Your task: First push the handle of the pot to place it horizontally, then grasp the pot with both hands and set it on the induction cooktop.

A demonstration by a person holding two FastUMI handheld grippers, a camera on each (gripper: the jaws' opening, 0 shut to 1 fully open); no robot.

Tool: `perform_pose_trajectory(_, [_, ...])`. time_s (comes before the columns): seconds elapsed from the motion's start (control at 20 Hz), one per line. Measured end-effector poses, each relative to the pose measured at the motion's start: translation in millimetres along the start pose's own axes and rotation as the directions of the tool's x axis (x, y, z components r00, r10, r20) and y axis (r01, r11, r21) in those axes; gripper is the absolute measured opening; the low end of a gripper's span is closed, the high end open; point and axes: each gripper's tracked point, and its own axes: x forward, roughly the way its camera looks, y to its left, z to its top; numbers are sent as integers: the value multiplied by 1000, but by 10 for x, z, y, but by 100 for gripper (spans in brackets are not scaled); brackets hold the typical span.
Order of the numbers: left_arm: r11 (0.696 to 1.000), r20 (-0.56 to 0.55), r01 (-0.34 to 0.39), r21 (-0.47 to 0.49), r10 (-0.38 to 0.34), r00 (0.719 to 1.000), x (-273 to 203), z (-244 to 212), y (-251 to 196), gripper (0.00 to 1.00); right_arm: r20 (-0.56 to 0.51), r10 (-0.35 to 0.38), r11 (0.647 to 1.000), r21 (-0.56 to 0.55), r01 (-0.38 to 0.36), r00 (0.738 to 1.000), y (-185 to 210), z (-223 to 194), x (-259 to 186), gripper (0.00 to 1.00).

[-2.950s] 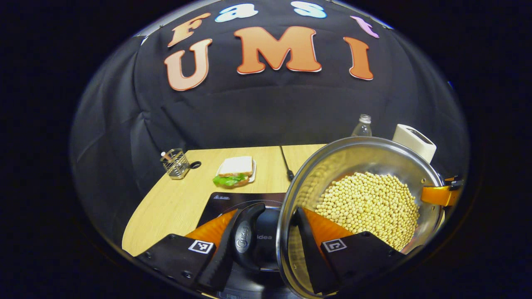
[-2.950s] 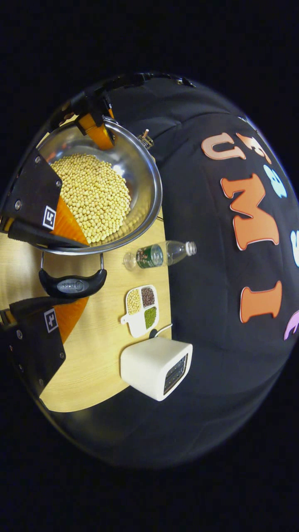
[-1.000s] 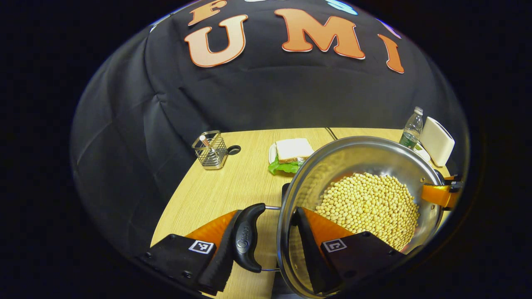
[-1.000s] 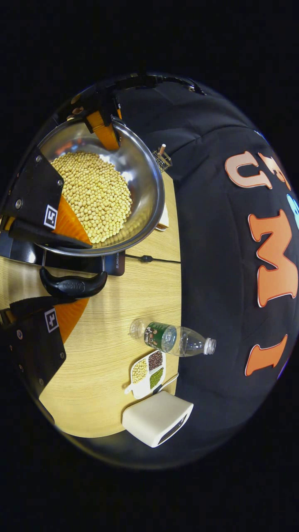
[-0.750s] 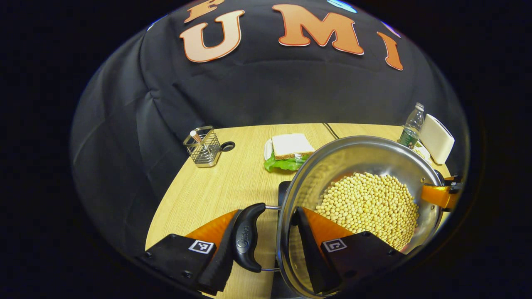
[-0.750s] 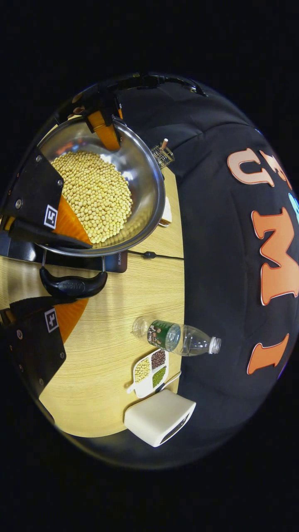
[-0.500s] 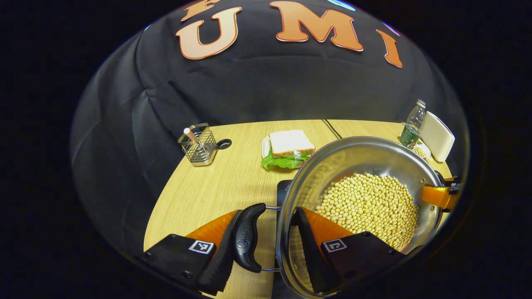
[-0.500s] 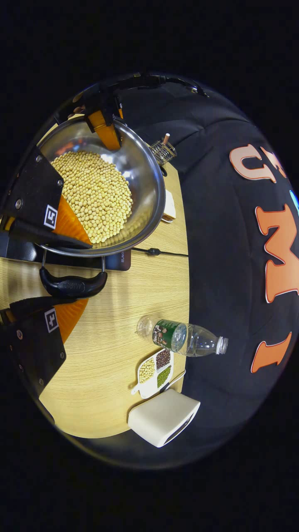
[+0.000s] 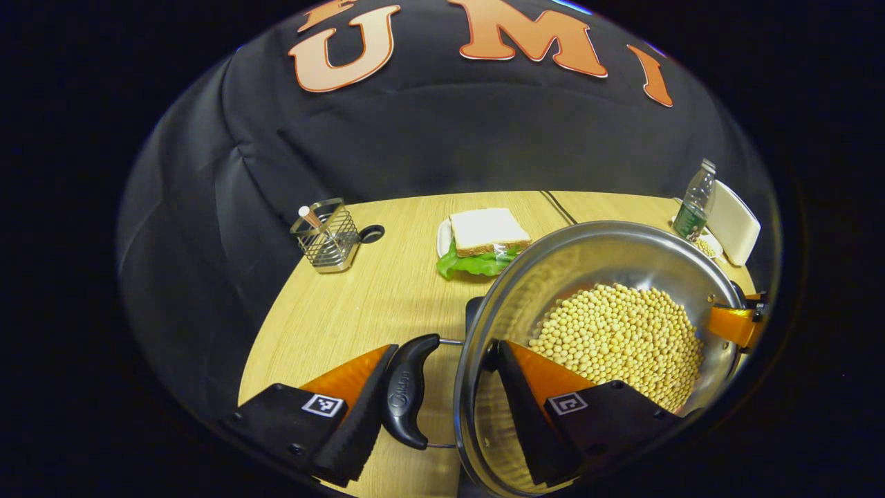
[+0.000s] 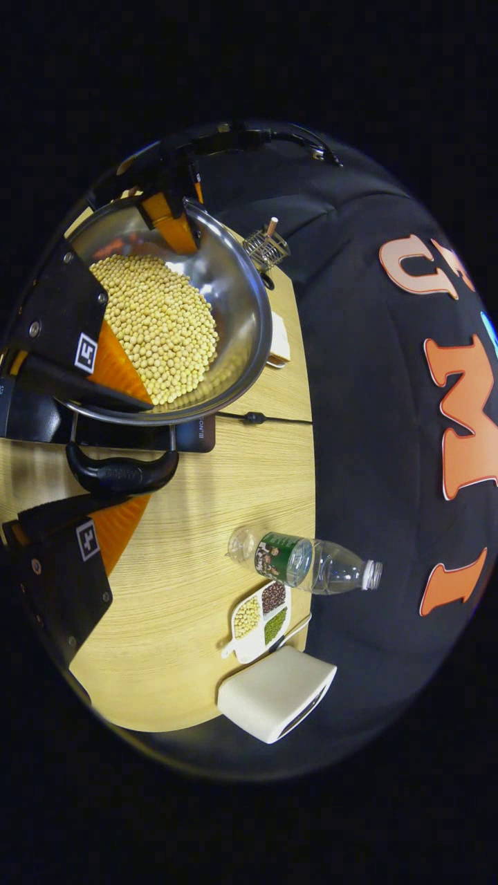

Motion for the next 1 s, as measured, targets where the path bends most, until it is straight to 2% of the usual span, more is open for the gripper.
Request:
perform_pose_trajectory(0.1, [999, 36, -30, -11, 30, 999, -74, 101, 76, 93, 90, -12, 1000, 5, 12, 996, -44, 219, -98, 66])
perform_pose_trajectory(0.15, [999, 53, -44, -16, 45, 998, -124, 157, 100, 84, 131, -10, 1000, 10, 9, 991, -63, 333, -166, 66])
perform_pose_trajectory(0.2, [998, 78, -64, -15, 65, 995, -206, 228, 126, 84, 167, -15, 1000, 14, 13, 986, -97, 417, -290, 69])
perform_pose_trajectory(0.25, [996, 117, -83, -20, 85, 990, -312, 360, 169, 92, 205, -16, 1000, 9, 15, 979, -158, 516, -424, 69])
perform_pose_trajectory(0.4, [991, 278, -130, -37, 135, 951, -850, 933, 381, 91, 342, 2, 1000, 5, -4, 940, -295, 913, -888, 77])
perform_pose_trajectory(0.45, [989, 331, -138, -51, 147, 932, -1034, 1090, 438, 91, 388, 23, 1000, 6, -27, 921, -306, 1018, -1063, 79])
perform_pose_trajectory(0.5, [988, 380, -134, -72, 151, 912, -1229, 1211, 447, 99, 427, 34, 999, 2, -39, 904, -343, 1114, -1243, 81])
perform_pose_trajectory(0.55, [989, 428, -116, -93, 145, 892, -1449, 1329, 431, 99, 469, 42, 999, -11, -42, 882, -389, 1208, -1433, 82])
perform_pose_trajectory(0.6, [988, 467, -105, -111, 146, 872, -1649, 1434, 391, 91, 513, 43, 999, -28, -33, 857, -443, 1297, -1613, 84])
perform_pose_trajectory(0.65, [987, 504, -99, -123, 148, 851, -1853, 1534, 364, 93, 553, 47, 999, -48, -24, 832, -498, 1377, -1791, 85])
perform_pose_trajectory(0.7, [987, 544, -92, -130, 148, 826, -2040, 1632, 340, 99, 584, 52, 998, -63, -19, 810, -539, 1429, -1951, 87])
perform_pose_trajectory(0.75, [988, 581, -82, -133, 145, 801, -2270, 1739, 296, 93, 611, 69, 997, -77, -27, 789, -531, 1451, -2115, 88])
perform_pose_trajectory(0.8, [988, 618, -73, -135, 142, 774, -2510, 1847, 234, 99, 632, 89, 995, -89, -42, 770, -526, 1479, -2263, 89])
perform_pose_trajectory(0.85, [989, 649, -62, -137, 137, 749, -2715, 1930, 177, 93, 651, 106, 994, -99, -54, 751, -547, 1494, -2437, 89])
perform_pose_trajectory(0.9, [989, 678, -52, -142, 135, 722, -2883, 1990, 95, 99, 672, 113, 993, -107, -55, 732, -598, 1524, -2574, 90])
perform_pose_trajectory(1.0, [989, 732, -31, -145, 128, 669, -3251, 2141, -50, 100, 728, 96, 994, -110, -22, 679, -795, 1628, -2868, 91])
